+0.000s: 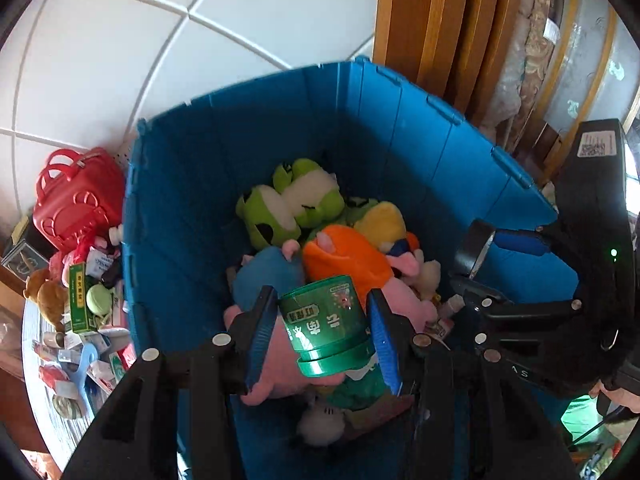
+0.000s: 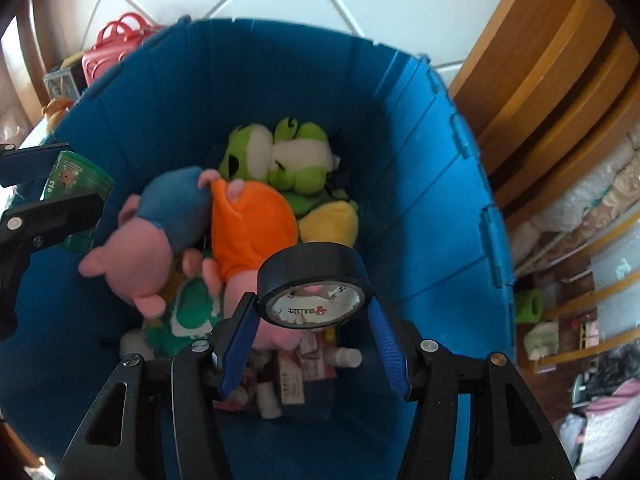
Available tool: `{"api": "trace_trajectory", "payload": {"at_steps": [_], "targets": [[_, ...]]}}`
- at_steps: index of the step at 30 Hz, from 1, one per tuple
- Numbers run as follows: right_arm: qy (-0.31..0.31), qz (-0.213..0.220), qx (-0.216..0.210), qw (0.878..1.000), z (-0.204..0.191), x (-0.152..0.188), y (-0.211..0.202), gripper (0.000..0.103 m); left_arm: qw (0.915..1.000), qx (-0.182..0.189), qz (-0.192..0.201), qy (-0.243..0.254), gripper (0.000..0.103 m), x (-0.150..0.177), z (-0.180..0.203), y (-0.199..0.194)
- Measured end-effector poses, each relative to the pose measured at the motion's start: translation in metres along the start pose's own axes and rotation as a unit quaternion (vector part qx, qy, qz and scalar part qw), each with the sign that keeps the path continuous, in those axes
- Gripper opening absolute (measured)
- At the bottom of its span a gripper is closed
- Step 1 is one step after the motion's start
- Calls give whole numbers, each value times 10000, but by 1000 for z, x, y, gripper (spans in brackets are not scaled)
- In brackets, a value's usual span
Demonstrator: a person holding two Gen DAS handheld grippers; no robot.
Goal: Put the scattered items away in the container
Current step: 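Lift the green jar and tape roll and carry both over the blue bin, then open both tools to drop the jar and tape roll into the bin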
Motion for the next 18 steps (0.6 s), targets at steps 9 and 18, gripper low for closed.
{"api": "trace_trajectory", "payload": {"at_steps": [9,18], "targets": [[-388,-1431,-908,9848,1,10,94,56,9835,-234,-1753,-372,45,25,-2,89],[-912,-2255,-1032,9645,-19,37,136,56,9738,-374,-2207,-409,45,38,-2,123]]}}
Point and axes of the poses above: each gripper's, at about its wrist camera, not at the fingertips, and y roughly the way its jaws point, z to its right, x to its underside, the point moved 2 cm from there along y, roughly the way its jaws point, and after that the axes turned 13 degrees about -y, right-handed, at the moved point
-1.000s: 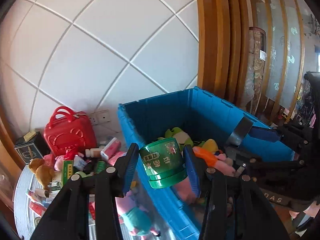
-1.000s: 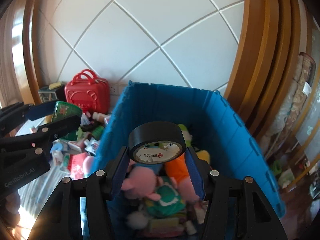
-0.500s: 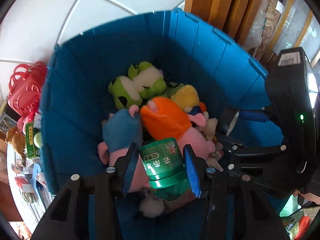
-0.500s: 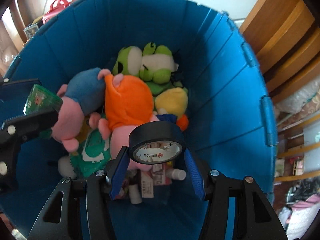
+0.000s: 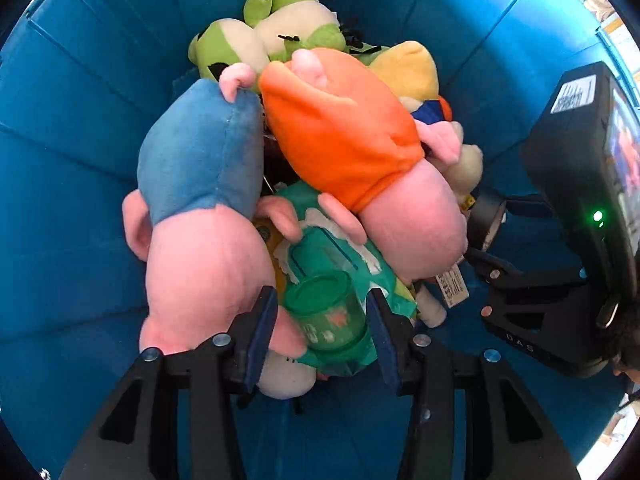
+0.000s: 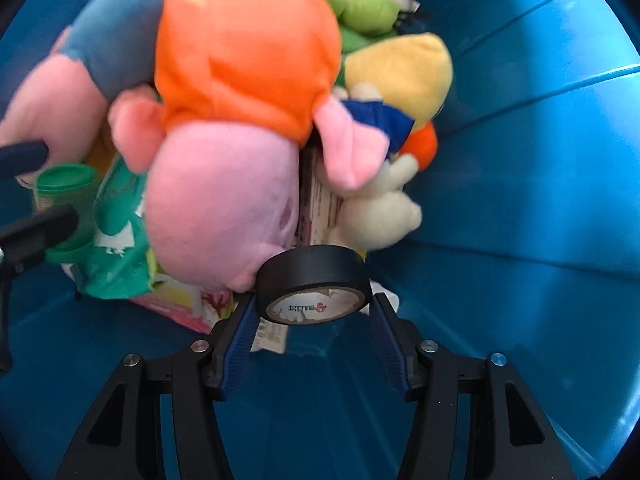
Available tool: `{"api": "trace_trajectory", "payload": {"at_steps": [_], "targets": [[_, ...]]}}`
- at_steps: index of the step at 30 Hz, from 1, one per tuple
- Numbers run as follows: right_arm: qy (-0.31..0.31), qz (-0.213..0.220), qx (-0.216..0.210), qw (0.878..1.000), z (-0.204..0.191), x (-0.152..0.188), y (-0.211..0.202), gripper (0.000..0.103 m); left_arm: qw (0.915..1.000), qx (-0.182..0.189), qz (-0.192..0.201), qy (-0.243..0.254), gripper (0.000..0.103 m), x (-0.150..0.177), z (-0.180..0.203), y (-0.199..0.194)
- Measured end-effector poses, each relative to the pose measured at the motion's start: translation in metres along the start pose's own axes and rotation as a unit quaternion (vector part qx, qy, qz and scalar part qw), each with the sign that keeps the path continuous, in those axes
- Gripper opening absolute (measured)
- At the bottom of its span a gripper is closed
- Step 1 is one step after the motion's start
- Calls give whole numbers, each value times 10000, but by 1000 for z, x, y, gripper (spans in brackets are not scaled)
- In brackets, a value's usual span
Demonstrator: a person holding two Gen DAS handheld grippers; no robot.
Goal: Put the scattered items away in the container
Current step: 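Open both tools to drop the jar and tape roll into the bin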
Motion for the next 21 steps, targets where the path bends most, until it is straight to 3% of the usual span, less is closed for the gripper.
{"api": "trace_trajectory", "payload": {"at_steps": [2,8,15,19,21], "targets": [[8,-35,-42,10000,-1,0,4,56,10000,2,-7,-21,45,0,0,1],[-2,-68,-124,9999,-4,4,5,61,9999,4,78,70,62,8,5,-8],[104,165,-6,9998,-5,15,-23,85,9991,90,404,18,66,19,-1,-44],[119,520,44,9986,-12,30,-55,100,9965,280,792,41,66,31,-12,-77],[134,733,74,9972,-17,40,-70,101,9939,361,1036,83,66,39,-18,-95]]}}
Point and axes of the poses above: each gripper's, at about its wrist camera, not at the fingertips, and y roughly the way its jaws point, z to its right, x to its underside, the point moved 2 cm from there along y, roughly the way its jaws point, and after that the axes turned 13 degrees about -y, right-handed, at the moved point
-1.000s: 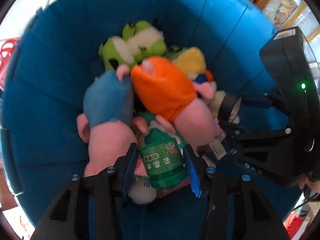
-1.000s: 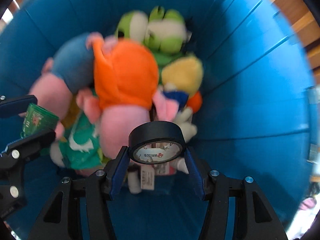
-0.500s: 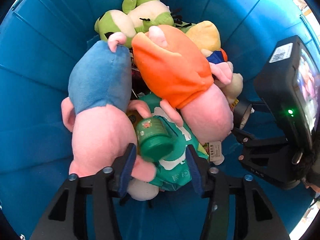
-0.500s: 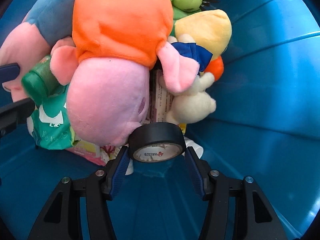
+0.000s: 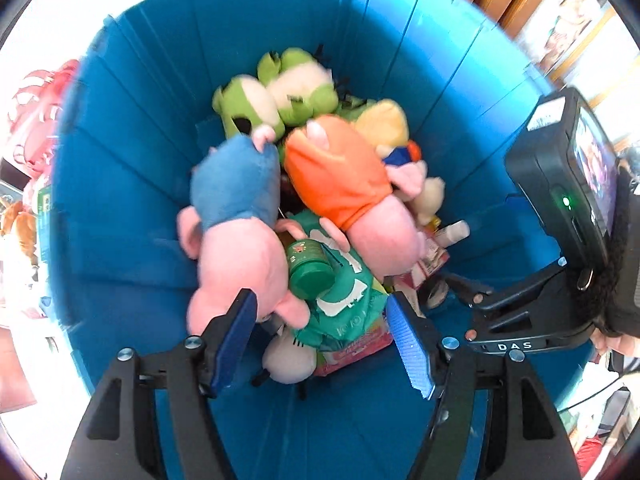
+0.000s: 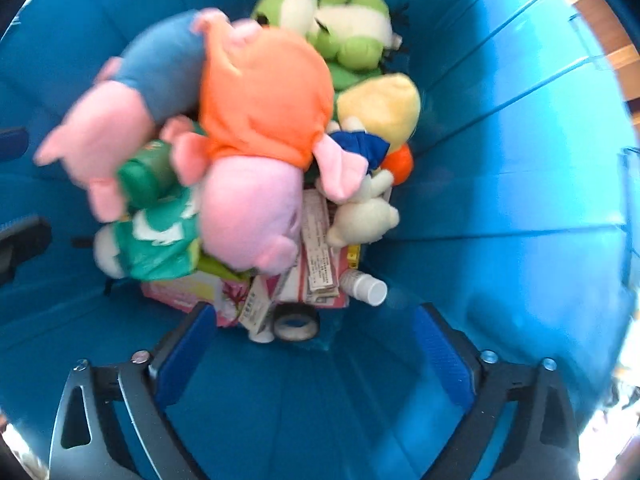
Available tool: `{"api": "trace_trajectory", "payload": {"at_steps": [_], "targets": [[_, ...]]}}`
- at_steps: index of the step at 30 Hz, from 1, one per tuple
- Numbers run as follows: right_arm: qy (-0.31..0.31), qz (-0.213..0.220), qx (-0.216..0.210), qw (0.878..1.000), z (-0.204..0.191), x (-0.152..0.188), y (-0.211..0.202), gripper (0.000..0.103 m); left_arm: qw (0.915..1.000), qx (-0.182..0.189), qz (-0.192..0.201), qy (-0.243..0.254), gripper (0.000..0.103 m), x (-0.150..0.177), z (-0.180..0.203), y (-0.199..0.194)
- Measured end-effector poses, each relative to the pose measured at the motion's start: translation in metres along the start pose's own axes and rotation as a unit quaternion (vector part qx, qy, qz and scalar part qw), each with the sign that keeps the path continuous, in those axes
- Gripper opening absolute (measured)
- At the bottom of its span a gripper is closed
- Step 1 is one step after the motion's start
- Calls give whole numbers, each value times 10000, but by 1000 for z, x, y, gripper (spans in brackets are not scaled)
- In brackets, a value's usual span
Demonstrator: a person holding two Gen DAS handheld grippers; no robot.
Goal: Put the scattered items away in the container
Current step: 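Move both tools back over the table beside the bin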
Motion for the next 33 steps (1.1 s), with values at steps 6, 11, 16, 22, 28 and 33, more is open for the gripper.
{"api": "trace_trajectory", "payload": {"at_steps": [6,11,16,22,28,33], "targets": [[234,862,103,9959,-14,13,-63,102,9946,201,1021,53,71,34,-18,-64],[550,1688,310,9836,-45,41,-112,102,9804,168,1959,156,74,76,-38,-111],[902,2323,704,9659,-84,62,-146,102,9533,72,3020,29,90,122,-60,-150],[1311,3053,920,9387,-133,86,-178,102,9334,86,3579,-266,95,155,-91,-172],[1495,3182,986,9309,-169,94,-184,102,9392,257,3421,-149,95,173,-109,-176],[1635,3037,1109,9321,-185,101,-182,102,9416,236,3358,5,95,186,-107,-175]]}}
Point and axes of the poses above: each gripper's, at about its wrist camera, not at the fingertips, and y roughly the way its jaws point, z to its right, x to its underside, the point moved 2 cm from there along y, roughly the way its jaws point, and after that the axes turned 13 degrees about -y, right-handed, at the moved point
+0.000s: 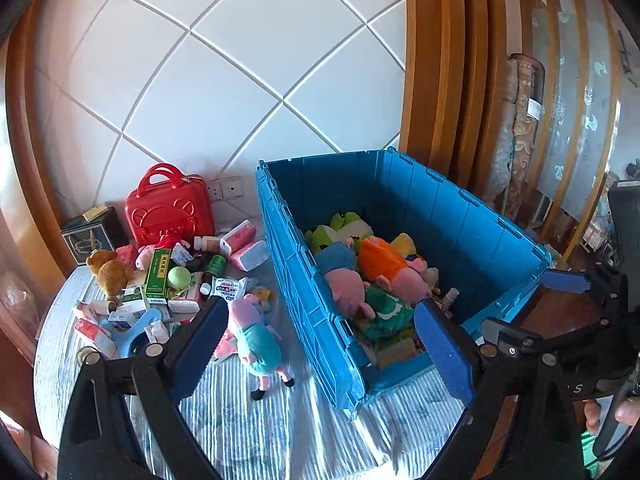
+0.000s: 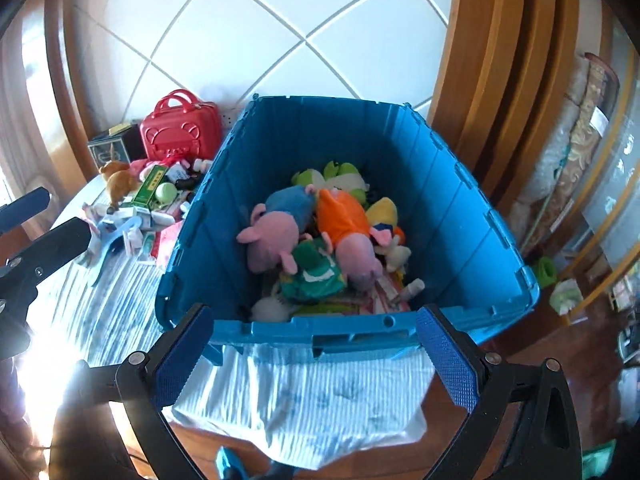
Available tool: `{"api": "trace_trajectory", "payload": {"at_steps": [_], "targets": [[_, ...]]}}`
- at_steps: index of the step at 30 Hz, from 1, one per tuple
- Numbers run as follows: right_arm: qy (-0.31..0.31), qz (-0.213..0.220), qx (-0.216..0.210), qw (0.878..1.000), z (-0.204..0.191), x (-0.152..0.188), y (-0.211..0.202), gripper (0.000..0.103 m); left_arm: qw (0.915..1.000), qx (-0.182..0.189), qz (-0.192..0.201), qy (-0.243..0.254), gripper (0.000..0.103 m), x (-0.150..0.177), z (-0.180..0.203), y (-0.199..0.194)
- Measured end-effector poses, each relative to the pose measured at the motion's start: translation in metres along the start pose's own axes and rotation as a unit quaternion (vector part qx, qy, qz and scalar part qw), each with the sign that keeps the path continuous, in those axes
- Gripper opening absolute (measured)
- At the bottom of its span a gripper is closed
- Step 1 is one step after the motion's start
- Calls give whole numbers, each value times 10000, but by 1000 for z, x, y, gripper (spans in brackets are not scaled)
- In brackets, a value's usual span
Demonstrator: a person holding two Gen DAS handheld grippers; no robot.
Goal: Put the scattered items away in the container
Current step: 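Move both tools back over the table beside the bin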
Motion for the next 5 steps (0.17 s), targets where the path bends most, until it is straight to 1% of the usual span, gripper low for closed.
{"api": "trace_trajectory", "payload": {"at_steps": [5], "targets": [[97,-86,139,9998,-1,9,-3,102,9999,102,-46,123,95,7,6,-5]]}}
Point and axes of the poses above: each gripper's, at about its wrist camera, not at the fingertips, and y roughly the way its jaws point, z to its right, x to its underside, the point moved 2 cm from there along y, roughly the way its jaws point, and after that the axes turned 13 degrees about -y, right-handed, at the moved point
